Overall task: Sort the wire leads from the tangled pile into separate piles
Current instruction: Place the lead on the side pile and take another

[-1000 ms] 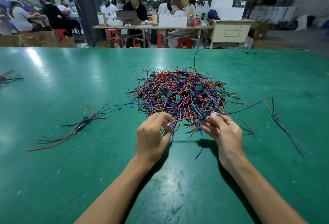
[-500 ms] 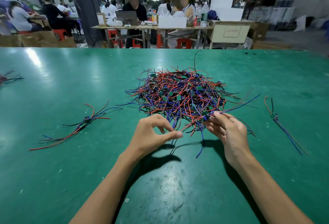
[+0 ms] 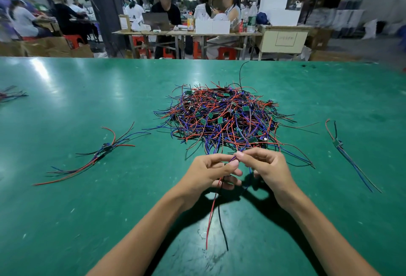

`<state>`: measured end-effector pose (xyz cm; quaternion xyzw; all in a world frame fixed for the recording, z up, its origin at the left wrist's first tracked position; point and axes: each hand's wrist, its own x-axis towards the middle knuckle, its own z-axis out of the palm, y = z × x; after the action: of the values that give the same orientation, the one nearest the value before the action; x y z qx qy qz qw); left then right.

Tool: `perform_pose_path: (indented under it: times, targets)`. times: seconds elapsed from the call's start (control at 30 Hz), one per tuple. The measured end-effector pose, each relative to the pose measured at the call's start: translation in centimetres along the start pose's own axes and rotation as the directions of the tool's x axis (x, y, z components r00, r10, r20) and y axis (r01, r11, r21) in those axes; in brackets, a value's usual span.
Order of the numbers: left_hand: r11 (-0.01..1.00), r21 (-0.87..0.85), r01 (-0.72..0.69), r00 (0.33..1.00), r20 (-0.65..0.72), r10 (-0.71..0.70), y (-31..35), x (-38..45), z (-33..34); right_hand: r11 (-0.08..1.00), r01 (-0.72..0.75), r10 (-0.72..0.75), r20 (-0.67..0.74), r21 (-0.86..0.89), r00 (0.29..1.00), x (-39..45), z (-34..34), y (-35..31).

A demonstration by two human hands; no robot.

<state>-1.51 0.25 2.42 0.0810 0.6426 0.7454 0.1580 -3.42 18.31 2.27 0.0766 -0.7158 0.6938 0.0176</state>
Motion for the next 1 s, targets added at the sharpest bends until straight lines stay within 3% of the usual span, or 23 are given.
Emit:
perform_pose_path:
  times: [0.3,0.67,1.0]
  targets:
    - [0.998,-0.053,0.029,0.996,-0.083,-0.033,-0.5,0.4,0.0,0.959,0.141,-0.146,-0.001,-0.244,0.989,0.1,-0.2,0.7]
    - [0.996,-0.092,-0.015,0.971,-0.237,-0.008,-0.8,0.7,1.3,1.0,0.016,-0.018,-0.069,-0.023,0.997,0.0,0.5,1.4]
    - [0.998,-0.06,-0.002,0.977,-0.215,-0.011,-0.7,0.6,0.8,0.999,0.053,-0.053,-0.107,-0.006,0.993,0.1,0.7,2.1]
